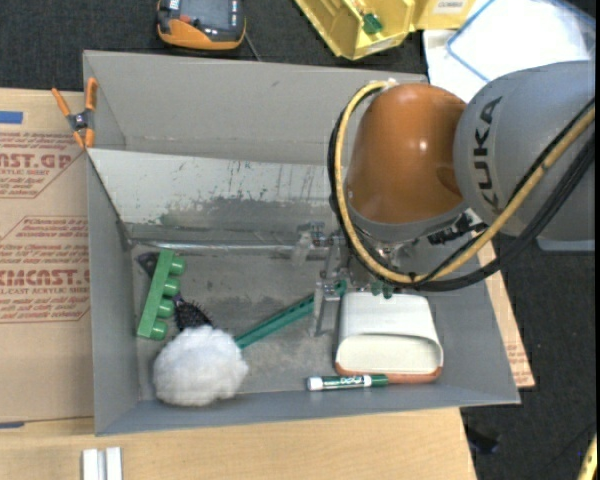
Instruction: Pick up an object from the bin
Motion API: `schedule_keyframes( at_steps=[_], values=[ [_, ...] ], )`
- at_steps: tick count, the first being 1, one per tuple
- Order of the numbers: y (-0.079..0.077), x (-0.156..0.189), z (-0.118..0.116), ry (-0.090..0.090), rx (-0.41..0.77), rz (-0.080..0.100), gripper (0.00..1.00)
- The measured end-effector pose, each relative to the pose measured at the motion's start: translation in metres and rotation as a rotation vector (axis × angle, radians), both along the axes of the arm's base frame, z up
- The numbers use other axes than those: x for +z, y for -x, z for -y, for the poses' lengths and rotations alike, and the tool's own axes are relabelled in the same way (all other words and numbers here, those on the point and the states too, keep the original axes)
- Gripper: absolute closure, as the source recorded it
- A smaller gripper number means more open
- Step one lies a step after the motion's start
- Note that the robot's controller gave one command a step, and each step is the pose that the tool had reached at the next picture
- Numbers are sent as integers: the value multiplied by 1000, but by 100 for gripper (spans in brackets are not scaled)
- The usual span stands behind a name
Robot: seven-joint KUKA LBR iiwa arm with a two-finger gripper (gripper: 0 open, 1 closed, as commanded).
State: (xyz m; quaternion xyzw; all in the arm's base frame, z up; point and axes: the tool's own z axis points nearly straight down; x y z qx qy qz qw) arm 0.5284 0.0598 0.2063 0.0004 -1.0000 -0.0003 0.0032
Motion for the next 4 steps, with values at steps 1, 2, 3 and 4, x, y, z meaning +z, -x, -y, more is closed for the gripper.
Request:
schedule_keyframes(
  at_steps=[1,2,3,4],
  values=[
    [-2,4,0,0,-1,8,0],
    [-1,-108,-23,-1,256,9,0],
    [-5,-136,-35,-1,415,17,0],
    [-16,-102,-56,-2,510,12,0]
  ],
)
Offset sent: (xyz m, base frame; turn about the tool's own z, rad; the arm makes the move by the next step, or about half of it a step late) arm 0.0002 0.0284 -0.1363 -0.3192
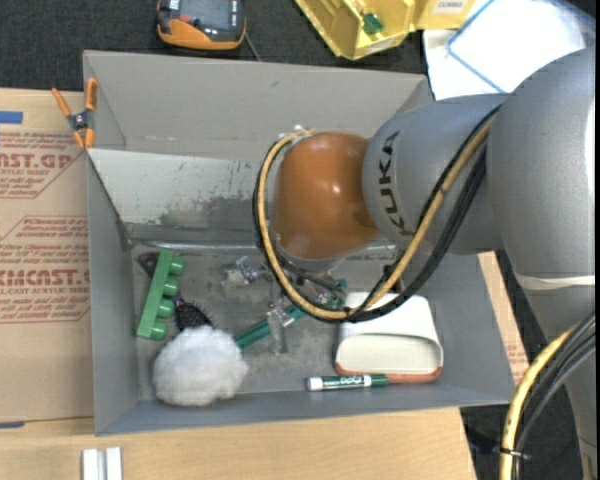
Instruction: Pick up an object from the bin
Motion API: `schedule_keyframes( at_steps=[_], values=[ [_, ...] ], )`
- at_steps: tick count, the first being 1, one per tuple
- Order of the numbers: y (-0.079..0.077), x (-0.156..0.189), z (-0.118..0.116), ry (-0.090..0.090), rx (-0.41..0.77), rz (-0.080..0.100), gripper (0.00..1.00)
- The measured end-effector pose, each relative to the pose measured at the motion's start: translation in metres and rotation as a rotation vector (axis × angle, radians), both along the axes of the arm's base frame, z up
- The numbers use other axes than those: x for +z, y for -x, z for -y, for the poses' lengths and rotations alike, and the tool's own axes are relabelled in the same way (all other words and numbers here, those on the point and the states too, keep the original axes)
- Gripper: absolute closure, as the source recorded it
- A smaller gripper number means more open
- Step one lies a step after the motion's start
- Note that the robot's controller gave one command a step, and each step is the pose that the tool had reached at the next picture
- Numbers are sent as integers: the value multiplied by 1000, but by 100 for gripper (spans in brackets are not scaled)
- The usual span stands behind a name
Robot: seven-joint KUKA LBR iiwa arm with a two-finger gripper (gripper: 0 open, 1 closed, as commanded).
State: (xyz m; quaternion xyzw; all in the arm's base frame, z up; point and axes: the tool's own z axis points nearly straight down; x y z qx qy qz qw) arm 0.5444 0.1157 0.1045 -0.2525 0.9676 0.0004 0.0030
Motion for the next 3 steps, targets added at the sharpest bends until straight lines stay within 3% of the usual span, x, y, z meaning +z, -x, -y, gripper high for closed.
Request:
schedule_keyframes(
  at_steps=[1,2,3],
  values=[
    [11,-32,18,-1,-84,1,0],
    [7,-34,-13,-2,103,5,100],
    [7,-34,-13,-2,103,5,100]
  ],
)
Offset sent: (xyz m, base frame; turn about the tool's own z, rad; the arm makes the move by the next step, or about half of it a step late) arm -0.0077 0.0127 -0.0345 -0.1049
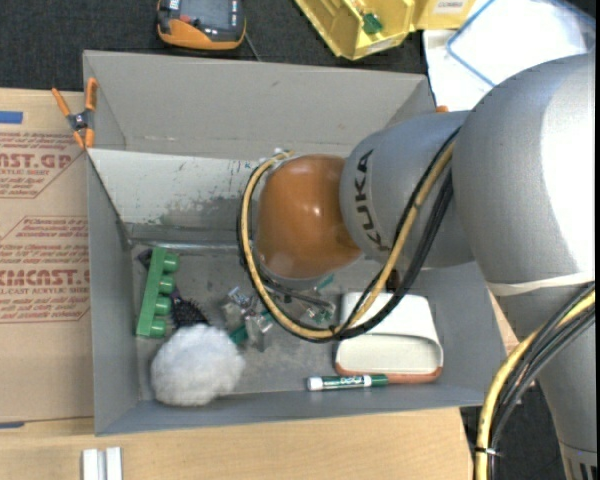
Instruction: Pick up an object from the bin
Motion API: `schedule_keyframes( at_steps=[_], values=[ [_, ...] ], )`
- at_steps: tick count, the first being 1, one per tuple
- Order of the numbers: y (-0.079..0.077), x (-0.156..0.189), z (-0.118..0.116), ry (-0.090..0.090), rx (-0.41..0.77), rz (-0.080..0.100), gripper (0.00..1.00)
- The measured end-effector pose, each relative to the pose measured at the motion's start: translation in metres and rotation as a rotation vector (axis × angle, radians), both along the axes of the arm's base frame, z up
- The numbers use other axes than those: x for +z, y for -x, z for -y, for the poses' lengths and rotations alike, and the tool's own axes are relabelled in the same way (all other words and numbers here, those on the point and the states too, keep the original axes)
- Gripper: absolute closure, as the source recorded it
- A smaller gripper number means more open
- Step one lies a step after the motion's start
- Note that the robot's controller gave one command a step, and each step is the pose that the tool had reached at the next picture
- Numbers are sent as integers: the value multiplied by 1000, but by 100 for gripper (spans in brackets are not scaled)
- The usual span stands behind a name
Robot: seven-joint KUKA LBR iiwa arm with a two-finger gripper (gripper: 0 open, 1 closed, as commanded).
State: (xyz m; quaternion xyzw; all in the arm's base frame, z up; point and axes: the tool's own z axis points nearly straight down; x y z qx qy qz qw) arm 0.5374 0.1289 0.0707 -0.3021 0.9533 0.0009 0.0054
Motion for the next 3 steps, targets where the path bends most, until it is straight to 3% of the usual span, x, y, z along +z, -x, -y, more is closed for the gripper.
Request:
schedule_keyframes(
  at_steps=[1,2,3],
  values=[
    [2,18,0,2,0,-6,100],
    [1,40,0,1,0,-1,100],
    [3,75,-1,2,0,-10,100]
  ],
)
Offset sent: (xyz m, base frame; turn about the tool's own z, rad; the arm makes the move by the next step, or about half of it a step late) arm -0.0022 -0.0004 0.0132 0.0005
